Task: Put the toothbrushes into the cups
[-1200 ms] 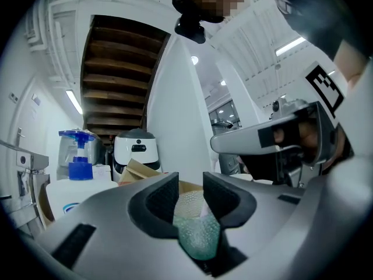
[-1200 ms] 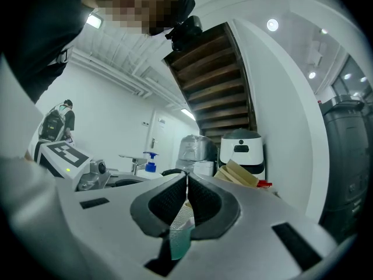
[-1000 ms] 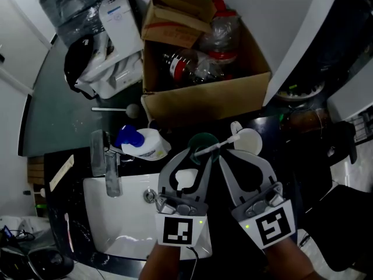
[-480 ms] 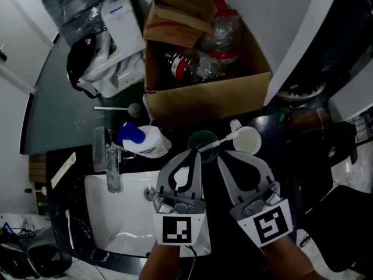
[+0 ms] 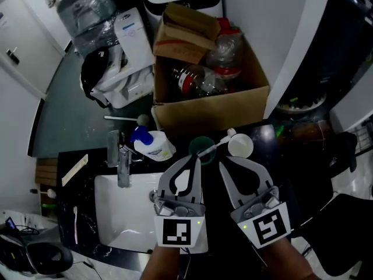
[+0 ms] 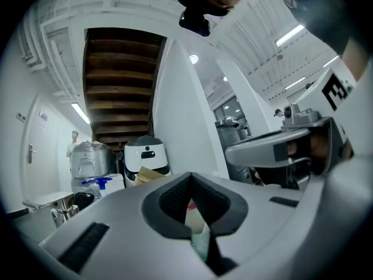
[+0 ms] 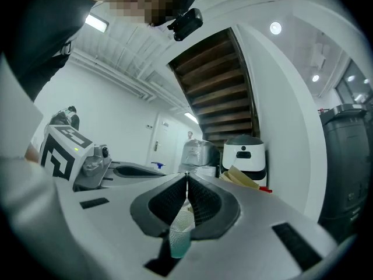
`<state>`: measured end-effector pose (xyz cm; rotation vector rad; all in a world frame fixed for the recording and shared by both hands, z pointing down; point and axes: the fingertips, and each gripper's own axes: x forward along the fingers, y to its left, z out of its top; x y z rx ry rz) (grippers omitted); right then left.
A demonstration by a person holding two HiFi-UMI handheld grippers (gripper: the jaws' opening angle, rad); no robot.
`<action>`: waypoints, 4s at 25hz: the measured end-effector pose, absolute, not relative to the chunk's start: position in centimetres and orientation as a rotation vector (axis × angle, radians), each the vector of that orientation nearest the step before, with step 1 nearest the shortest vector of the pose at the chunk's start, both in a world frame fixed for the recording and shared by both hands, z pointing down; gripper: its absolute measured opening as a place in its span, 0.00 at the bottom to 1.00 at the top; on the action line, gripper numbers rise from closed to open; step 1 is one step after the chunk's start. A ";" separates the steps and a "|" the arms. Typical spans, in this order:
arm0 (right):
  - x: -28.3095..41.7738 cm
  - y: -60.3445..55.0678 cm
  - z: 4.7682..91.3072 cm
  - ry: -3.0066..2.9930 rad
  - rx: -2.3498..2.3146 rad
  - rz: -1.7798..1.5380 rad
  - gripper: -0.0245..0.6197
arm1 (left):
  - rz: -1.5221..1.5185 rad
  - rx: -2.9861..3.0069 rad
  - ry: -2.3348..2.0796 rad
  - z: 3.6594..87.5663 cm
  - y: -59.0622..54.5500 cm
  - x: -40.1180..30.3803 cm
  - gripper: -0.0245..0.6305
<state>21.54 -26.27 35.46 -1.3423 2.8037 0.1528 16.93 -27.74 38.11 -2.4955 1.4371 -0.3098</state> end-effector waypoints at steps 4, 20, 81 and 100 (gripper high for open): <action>22.0 -25.0 33.5 2.788 -1.315 0.181 0.09 | -0.253 -2.482 1.493 35.9 -26.4 17.0 0.05; 23.0 -17.8 26.1 2.701 -1.204 0.347 0.09 | -0.113 -2.396 1.506 27.1 -19.5 18.2 0.05; 17.1 -9.6 21.9 2.666 -1.351 0.483 0.09 | -0.002 -2.416 1.305 21.0 -11.3 12.4 0.05; 6.6 -7.7 22.5 2.858 -0.679 0.372 0.09 | -0.132 -2.056 1.893 21.5 -6.8 1.1 0.05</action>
